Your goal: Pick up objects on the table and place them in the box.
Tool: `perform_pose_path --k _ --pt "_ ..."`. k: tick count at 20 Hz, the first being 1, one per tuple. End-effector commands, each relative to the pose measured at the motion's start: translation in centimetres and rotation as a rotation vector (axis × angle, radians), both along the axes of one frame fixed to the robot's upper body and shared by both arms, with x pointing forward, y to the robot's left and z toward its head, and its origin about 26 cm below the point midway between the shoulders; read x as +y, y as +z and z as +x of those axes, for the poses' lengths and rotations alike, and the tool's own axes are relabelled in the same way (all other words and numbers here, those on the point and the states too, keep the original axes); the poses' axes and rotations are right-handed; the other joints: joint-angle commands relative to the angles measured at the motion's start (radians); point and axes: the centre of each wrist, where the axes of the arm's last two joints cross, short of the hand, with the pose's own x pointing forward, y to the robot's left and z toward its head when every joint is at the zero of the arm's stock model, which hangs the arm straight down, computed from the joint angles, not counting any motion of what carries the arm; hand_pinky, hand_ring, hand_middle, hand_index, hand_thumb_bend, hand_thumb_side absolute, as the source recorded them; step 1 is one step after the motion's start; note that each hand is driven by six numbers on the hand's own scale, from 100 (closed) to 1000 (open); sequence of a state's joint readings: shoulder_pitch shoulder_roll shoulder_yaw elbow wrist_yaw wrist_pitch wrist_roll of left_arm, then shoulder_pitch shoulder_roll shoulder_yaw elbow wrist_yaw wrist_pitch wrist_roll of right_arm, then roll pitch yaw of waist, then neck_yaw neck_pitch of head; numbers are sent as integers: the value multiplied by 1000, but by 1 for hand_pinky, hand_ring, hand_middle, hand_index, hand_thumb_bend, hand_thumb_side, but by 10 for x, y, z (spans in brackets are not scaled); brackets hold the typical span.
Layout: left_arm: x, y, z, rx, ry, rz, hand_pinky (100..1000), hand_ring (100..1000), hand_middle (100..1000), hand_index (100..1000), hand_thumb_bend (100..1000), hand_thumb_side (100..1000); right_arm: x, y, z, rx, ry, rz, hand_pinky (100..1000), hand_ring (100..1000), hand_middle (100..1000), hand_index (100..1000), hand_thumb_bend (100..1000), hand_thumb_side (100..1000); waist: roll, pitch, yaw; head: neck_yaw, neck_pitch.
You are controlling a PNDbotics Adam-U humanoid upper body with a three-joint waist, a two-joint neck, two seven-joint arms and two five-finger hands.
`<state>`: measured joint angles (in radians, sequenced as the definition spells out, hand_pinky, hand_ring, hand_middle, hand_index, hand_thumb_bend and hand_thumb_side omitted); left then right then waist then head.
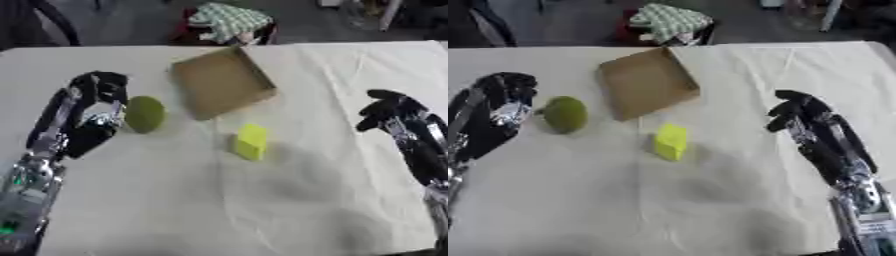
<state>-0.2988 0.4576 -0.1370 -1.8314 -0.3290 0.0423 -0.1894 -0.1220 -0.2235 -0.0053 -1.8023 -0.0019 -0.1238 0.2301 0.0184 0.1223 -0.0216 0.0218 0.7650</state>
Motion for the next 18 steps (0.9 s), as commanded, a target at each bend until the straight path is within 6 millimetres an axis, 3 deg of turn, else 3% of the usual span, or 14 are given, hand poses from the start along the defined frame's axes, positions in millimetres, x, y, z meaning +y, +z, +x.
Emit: perform_pose_path --k 1,6,10,14,18 --pt "11 28 8 -25 -7 249 740 743 732 839 100 375 -1 7 0 -23 7 -18 590 549 578 815 100 625 3 -15 -3 -2 5" --pt "15 54 28 -13 -35 535 766 760 766 876 237 336 -1 7 -1 -21 11 -23 590 549 578 815 100 625 6 -17 -10 -2 5" --pt "15 62 45 31 -63 648 776 768 779 891 289 340 -1 7 -1 -20 15 -26 590 549 578 814 100 625 8 -19 -13 -2 5" --pt "16 63 65 90 -80 761 793 789 810 916 401 371 -1 6 -1 -17 17 -28 590 549 578 815 100 625 9 -21 -14 -5 5" --pt "16 54 84 158 -92 843 796 787 818 924 457 371 -1 6 -1 -15 20 -29 590 549 578 815 100 624 7 -23 -14 -9 5"
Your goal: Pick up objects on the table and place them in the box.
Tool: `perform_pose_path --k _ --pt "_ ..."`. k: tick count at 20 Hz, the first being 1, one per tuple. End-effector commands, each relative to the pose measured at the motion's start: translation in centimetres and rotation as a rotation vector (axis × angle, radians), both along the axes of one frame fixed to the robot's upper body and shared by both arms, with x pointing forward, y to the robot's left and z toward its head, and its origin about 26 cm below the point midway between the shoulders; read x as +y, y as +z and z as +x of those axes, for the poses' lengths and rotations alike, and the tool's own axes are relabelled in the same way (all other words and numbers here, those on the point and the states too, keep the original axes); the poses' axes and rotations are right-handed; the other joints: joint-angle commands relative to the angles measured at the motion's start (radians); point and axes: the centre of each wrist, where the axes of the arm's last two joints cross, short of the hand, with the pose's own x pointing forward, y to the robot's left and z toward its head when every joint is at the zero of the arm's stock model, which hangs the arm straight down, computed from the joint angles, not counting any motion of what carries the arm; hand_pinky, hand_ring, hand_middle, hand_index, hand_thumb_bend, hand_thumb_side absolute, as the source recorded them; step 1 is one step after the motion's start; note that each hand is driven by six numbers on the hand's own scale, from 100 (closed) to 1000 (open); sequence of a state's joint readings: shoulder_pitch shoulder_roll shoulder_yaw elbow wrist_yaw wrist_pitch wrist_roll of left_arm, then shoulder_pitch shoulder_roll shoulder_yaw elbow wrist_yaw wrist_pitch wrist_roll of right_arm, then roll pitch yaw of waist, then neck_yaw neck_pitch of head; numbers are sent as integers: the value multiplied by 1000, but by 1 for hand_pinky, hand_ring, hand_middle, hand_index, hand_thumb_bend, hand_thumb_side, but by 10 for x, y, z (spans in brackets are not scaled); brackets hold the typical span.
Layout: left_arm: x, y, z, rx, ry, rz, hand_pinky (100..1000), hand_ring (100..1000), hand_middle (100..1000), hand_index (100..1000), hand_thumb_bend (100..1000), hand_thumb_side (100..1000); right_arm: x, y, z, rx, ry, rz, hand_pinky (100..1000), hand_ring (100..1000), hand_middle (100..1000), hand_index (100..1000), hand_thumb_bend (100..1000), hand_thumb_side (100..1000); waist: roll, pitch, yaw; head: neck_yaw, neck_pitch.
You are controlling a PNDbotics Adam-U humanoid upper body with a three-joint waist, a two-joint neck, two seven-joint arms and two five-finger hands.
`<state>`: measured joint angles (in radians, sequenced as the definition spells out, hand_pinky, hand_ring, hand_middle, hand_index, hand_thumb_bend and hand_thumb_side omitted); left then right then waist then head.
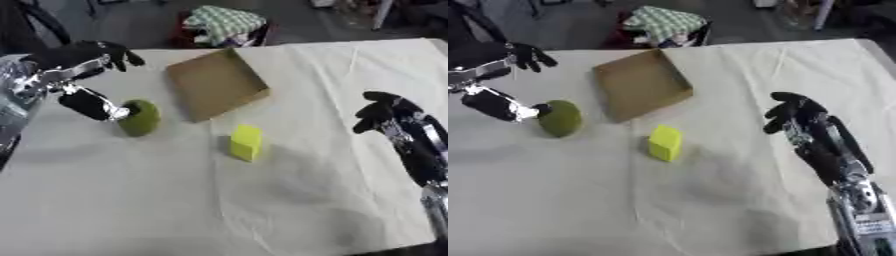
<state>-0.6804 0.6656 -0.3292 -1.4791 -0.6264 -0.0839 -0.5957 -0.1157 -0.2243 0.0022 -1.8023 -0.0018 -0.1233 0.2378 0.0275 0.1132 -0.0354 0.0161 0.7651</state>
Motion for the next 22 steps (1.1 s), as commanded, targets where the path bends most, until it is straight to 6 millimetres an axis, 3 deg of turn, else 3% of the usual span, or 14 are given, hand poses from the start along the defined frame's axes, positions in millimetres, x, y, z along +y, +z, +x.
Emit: perform_pose_path --k 1,11,19,22 --pt "6 1 12 20 20 73 797 788 820 926 467 368 -2 8 0 -24 9 -24 590 549 578 815 100 624 -2 -14 0 -4 5" --pt "-3 -31 47 57 98 206 787 781 812 922 517 343 -2 7 0 -22 10 -21 590 549 578 815 100 624 -8 -16 5 -4 5" --pt "-11 -58 60 -14 158 244 768 761 793 902 437 259 -1 6 0 -21 11 -16 590 549 578 814 100 625 -11 -15 2 -3 5" --pt "-10 -69 61 -35 172 238 723 693 708 846 386 217 -1 6 0 -21 11 -14 590 549 578 814 100 625 -12 -14 0 -4 5"
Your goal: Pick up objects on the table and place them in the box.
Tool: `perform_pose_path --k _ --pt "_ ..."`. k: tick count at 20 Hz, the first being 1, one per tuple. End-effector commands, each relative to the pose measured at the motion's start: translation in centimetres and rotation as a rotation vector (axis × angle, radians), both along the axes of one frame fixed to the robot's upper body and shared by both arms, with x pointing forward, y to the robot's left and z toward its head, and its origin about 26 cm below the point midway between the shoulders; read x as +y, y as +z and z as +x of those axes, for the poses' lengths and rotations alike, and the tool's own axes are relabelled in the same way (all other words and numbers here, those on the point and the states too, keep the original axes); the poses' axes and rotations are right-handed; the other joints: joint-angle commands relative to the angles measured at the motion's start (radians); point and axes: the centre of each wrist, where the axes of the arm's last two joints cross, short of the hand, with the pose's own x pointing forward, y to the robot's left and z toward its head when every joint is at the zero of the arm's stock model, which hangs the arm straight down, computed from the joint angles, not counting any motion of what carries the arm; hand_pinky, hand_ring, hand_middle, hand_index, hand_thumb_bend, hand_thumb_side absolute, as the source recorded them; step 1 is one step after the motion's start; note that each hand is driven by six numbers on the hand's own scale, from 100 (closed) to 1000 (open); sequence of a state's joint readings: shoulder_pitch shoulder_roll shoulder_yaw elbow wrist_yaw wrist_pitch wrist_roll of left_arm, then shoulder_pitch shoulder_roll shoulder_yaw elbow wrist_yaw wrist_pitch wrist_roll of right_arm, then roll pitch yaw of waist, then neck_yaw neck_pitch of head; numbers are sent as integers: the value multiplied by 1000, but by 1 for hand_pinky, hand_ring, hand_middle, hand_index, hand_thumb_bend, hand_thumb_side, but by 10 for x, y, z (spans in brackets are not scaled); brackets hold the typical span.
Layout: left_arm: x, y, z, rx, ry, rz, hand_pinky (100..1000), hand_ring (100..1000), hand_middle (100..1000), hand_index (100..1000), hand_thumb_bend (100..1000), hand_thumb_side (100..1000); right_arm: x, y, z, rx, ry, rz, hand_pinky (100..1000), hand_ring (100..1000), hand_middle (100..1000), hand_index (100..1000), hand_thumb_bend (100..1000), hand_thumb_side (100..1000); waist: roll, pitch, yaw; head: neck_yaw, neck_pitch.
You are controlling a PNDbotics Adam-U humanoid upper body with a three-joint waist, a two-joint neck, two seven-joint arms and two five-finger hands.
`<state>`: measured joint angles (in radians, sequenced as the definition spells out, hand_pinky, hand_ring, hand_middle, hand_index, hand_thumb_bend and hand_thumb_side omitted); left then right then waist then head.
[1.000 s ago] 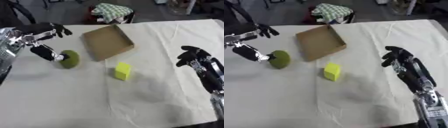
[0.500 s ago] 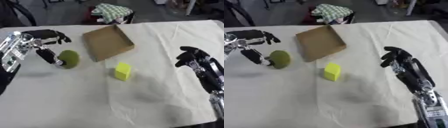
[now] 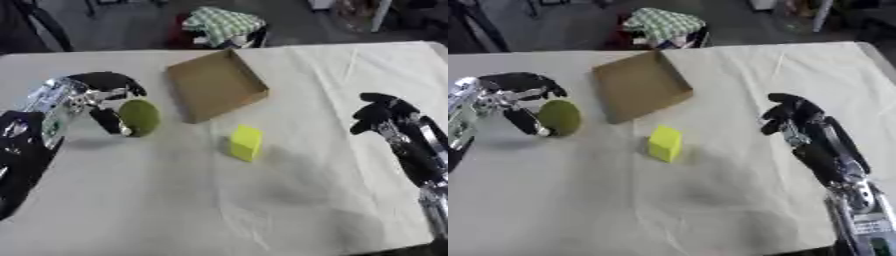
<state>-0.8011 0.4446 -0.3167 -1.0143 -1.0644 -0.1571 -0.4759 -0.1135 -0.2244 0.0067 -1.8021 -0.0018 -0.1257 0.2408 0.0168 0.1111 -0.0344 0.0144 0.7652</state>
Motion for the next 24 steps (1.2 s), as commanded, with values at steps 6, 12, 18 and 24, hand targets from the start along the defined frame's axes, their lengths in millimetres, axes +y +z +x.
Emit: perform_pose_path --k 6,12,18,24 --pt "6 13 2 -141 6 -48 570 456 404 573 113 100 -2 7 0 -21 3 -11 590 549 578 812 100 625 -1 -12 -1 -3 5" --pt "-15 55 -1 -304 -21 -189 571 454 400 574 100 111 -2 6 0 -17 4 -11 590 548 578 811 100 626 -3 -14 1 0 5" --pt "-60 66 9 -360 -70 -236 582 471 421 598 100 109 2 6 1 -19 25 -7 590 549 578 811 100 627 -7 -9 -14 20 5" --pt "-98 42 19 -427 -51 -255 638 554 528 714 153 148 7 9 3 -25 50 -1 590 549 578 809 100 628 -7 -1 -47 43 5"
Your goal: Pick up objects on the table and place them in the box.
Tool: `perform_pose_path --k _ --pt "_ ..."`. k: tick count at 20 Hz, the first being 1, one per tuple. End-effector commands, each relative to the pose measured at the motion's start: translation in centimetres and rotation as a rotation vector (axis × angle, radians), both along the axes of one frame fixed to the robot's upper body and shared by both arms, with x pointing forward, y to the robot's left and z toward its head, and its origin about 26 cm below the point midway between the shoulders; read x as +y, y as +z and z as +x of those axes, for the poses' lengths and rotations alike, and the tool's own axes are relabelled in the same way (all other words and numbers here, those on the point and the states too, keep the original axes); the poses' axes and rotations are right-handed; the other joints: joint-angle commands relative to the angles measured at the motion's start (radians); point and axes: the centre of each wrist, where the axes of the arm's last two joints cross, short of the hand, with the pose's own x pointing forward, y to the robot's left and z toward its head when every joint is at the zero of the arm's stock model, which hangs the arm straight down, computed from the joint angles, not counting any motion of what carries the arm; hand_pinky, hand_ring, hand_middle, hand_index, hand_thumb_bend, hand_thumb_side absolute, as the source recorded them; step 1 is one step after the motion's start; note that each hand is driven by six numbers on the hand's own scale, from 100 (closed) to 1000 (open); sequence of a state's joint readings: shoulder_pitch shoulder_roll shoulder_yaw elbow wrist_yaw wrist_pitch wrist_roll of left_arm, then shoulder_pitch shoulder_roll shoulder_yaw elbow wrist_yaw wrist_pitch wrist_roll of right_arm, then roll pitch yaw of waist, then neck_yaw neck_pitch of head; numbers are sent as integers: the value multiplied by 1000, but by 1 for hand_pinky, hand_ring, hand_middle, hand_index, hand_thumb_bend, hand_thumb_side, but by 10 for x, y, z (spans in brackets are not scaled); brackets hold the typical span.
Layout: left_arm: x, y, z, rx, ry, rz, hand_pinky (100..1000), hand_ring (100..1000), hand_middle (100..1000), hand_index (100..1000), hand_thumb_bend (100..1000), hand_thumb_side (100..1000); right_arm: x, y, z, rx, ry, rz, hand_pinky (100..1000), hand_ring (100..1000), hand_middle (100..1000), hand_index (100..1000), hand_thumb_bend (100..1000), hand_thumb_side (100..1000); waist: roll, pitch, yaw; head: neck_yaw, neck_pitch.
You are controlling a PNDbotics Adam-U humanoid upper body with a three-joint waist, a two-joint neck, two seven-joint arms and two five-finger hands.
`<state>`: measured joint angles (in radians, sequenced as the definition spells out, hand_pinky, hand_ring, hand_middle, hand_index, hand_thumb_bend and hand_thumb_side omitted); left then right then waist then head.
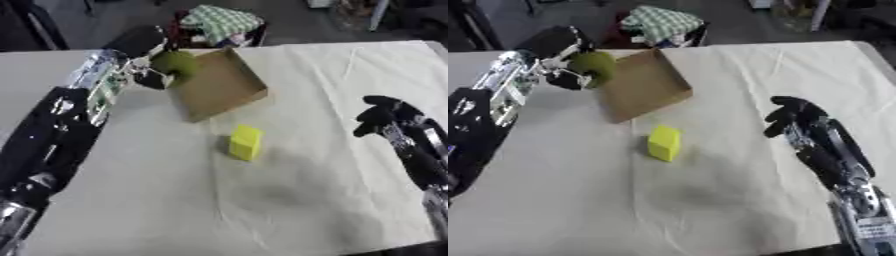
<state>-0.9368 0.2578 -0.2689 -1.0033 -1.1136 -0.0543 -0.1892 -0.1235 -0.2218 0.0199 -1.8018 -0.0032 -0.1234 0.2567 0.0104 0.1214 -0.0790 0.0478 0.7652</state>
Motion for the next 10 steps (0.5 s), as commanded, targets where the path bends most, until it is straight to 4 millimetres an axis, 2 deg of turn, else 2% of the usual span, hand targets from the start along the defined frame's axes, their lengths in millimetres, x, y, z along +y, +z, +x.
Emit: perform_pose_path --k 1,4,5,7,8,10 --pt "-13 -4 7 -77 41 -22 652 576 558 745 173 159 3 7 1 -24 22 5 590 549 578 809 100 628 0 -11 -7 12 5" --pt "-19 -23 10 -119 98 -37 680 626 631 800 247 238 4 8 2 -24 30 7 590 549 578 808 100 628 1 -10 -16 17 5" --pt "-19 -26 11 -138 113 -44 683 639 665 819 295 290 4 8 2 -24 31 7 590 549 578 808 100 628 2 -10 -18 19 5" --pt "-18 -29 11 -184 129 -63 701 671 719 846 396 334 4 8 2 -23 30 8 590 549 578 806 100 628 4 -11 -21 18 5" --pt "-17 -28 11 -208 131 -73 719 705 761 868 534 431 4 8 2 -23 29 8 590 549 578 805 100 628 5 -12 -21 17 5" --pt "-14 -23 11 -248 128 -97 732 718 784 877 595 473 4 8 2 -23 28 7 590 549 578 804 100 628 7 -13 -19 14 5"
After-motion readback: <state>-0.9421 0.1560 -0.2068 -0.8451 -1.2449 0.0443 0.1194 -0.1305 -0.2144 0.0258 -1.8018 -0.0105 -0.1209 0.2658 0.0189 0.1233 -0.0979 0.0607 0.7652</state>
